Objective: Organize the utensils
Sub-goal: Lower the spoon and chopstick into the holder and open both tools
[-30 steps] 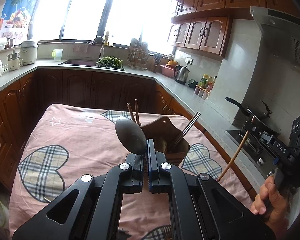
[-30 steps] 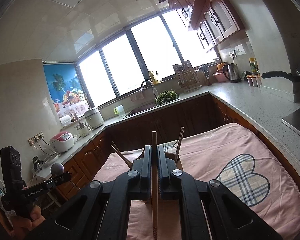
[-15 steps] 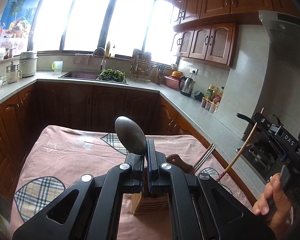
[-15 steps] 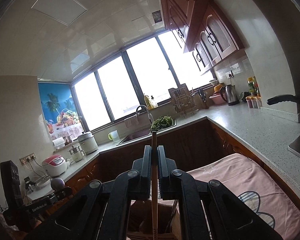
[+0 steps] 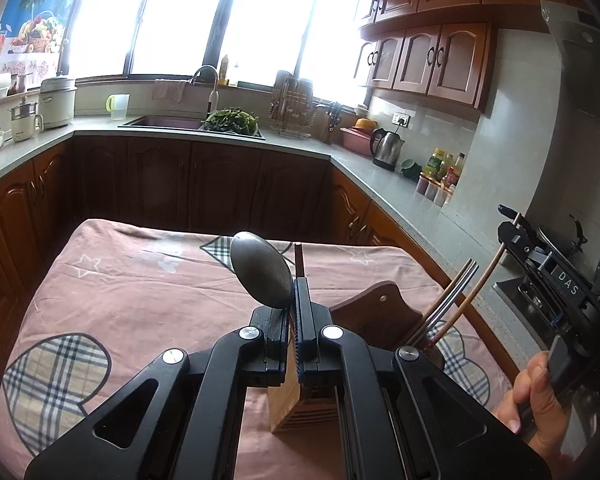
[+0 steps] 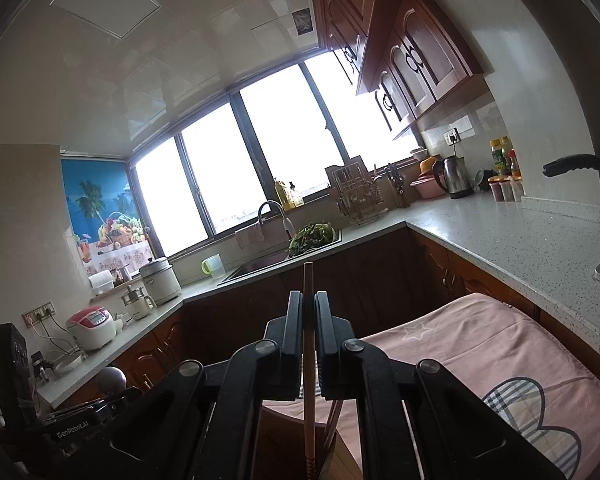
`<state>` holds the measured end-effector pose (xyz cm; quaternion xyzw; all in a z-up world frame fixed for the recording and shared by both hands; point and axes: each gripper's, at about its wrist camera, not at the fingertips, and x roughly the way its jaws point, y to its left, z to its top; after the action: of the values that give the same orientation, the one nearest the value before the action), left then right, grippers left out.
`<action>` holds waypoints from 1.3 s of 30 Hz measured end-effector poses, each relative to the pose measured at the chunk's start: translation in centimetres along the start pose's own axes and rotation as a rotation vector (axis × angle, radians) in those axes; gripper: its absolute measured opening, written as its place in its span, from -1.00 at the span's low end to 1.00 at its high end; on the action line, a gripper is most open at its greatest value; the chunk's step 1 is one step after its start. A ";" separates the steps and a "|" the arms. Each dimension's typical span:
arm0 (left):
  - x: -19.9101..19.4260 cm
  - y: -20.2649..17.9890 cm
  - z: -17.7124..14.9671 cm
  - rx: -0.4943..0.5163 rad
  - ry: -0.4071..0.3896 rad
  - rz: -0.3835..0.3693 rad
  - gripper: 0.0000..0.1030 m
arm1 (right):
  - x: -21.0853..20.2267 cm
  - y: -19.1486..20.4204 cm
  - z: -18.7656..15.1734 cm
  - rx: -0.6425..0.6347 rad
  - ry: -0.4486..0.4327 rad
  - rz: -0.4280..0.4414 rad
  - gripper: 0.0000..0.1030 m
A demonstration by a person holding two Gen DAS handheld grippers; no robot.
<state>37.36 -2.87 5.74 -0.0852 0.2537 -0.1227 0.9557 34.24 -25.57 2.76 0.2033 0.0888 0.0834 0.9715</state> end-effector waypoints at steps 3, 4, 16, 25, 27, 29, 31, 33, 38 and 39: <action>0.4 -0.4 -0.6 0.018 0.007 0.007 -0.96 | 0.2 -0.5 -0.7 0.006 0.011 -0.010 -0.90; 0.6 -0.4 -0.8 0.023 0.012 0.007 -0.96 | 0.3 -0.6 -0.9 0.009 0.017 -0.011 -0.89; 3.2 -2.1 -3.1 0.056 0.090 0.015 -0.96 | 1.6 -0.4 -3.5 -0.018 0.125 -0.019 -0.89; 4.2 -1.9 -3.7 0.043 0.121 0.015 -0.96 | 1.8 -0.3 -3.7 -0.027 0.151 -0.015 -0.89; 4.3 -1.7 -3.7 0.031 0.124 0.009 -0.96 | 1.8 -0.3 -3.7 -0.026 0.158 -0.013 -0.89; 4.3 -1.6 -3.6 0.026 0.125 0.008 -0.96 | 1.9 -0.2 -3.6 -0.027 0.161 -0.013 -0.89; 4.4 -1.5 -3.6 0.023 0.126 0.006 -0.96 | 1.9 -0.2 -3.6 -0.028 0.161 -0.013 -0.89; 4.4 -1.5 -3.6 0.024 0.126 0.006 -0.96 | 1.9 -0.2 -3.6 -0.027 0.162 -0.013 -0.89; 4.4 -1.4 -3.6 0.018 0.128 -0.001 -0.92 | 1.8 0.0 -3.7 -0.026 0.167 -0.011 -0.88; 4.4 -1.4 -3.5 0.017 0.129 -0.002 -0.92 | 1.8 -0.1 -3.7 -0.024 0.169 -0.010 -0.87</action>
<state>39.00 -5.74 0.98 -0.0691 0.3136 -0.1308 0.9380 35.27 -23.85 -0.90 0.1832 0.1706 0.0964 0.9634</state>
